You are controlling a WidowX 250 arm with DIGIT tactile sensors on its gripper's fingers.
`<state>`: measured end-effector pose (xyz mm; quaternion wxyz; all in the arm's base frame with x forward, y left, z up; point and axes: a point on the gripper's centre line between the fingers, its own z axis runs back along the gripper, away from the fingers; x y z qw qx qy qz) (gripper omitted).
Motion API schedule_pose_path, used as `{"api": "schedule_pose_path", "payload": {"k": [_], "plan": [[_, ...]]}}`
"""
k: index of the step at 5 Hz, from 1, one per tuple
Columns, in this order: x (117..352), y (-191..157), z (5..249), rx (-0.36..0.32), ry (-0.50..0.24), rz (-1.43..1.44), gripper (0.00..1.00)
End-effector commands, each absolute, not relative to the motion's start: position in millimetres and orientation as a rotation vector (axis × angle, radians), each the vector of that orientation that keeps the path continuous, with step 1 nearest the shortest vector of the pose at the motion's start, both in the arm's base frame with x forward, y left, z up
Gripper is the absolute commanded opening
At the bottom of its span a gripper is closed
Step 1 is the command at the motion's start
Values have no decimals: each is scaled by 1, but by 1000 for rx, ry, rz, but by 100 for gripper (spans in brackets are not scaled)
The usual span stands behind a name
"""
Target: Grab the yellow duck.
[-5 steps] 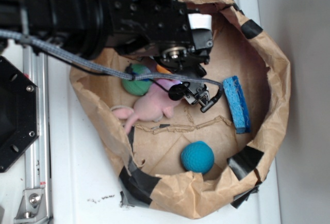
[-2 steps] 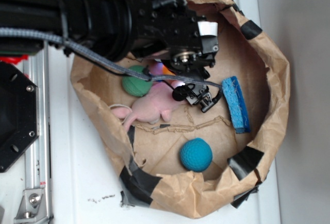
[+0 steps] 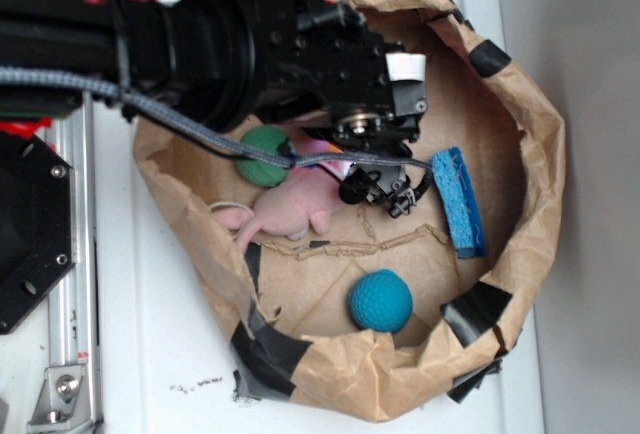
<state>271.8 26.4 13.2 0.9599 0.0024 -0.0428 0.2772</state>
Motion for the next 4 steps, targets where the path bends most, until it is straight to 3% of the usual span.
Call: {"api": "schedule_pose_path", "payload": {"k": [1,2,3,4], "plan": [[270,29,27,-3,-121,540,0],[282,31,48,-31,-178,491,0],[287,9,99,-22,-344,297,0],[283,-5,148,-17,-368,142,0]]}}
